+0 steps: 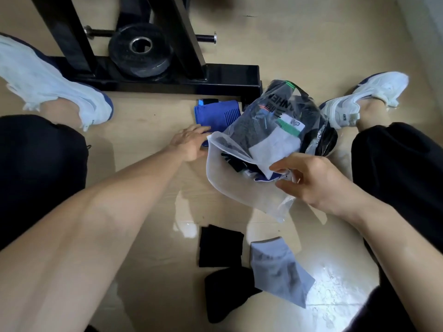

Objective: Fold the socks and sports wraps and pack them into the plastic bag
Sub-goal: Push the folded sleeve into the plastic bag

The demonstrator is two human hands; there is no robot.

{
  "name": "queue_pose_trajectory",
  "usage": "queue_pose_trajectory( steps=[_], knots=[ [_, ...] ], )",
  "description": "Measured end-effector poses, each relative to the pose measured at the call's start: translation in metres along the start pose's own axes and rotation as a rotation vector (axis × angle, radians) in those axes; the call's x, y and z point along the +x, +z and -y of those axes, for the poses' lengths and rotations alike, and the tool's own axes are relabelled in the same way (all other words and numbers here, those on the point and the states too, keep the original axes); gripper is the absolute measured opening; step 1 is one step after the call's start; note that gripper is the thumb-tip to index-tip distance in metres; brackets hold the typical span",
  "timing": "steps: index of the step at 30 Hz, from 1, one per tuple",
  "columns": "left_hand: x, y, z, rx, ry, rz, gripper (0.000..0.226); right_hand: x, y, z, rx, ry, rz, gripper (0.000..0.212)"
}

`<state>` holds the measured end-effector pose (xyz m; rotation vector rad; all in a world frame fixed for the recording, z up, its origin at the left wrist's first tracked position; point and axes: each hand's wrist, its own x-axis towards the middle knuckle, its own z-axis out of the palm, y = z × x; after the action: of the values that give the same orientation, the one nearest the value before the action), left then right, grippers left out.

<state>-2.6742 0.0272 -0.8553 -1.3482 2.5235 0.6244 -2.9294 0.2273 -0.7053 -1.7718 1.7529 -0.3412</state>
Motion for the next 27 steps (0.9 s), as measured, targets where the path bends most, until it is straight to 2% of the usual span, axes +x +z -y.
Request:
queue_pose_trajectory(
  steps=[5,8,12,15,21,23,25,27],
  knots=[
    [-0.004,0.013,0.026,0.018,-0.052,-0.183,0.043,0.004,-0.001,0.0,-0.034,0.008,0.052,0.034],
    [-0.026,0.019,0.038,0.017,-0.111,-0.177,0.039,0.003,0.003,0.006,-0.068,-0.013,0.066,0.036],
    [-0.062,0.026,0.051,0.047,-0.158,-0.172,0.02,0.001,0.01,0.01,-0.084,-0.041,0.065,0.034],
    [-0.09,0.026,0.05,0.03,-0.192,-0.087,0.017,-0.001,0.014,0.013,-0.138,-0.089,0.031,0.033],
    [-0.146,-0.005,0.039,-0.316,-0.146,-0.058,0.007,-0.007,0.022,0.035,-0.212,-0.24,-0.235,0.024],
    [-0.165,-0.03,0.028,-0.423,-0.086,0.007,0.016,-0.01,0.024,0.045,-0.162,-0.295,-0.284,0.026],
    [-0.185,-0.055,0.011,-0.526,-0.043,0.066,0.016,-0.015,0.03,0.058,-0.054,-0.311,-0.256,0.033],
    [-0.206,-0.078,-0.009,-0.605,0.02,0.099,0.026,-0.022,0.037,0.072,0.051,-0.29,-0.161,0.045]
  ],
)
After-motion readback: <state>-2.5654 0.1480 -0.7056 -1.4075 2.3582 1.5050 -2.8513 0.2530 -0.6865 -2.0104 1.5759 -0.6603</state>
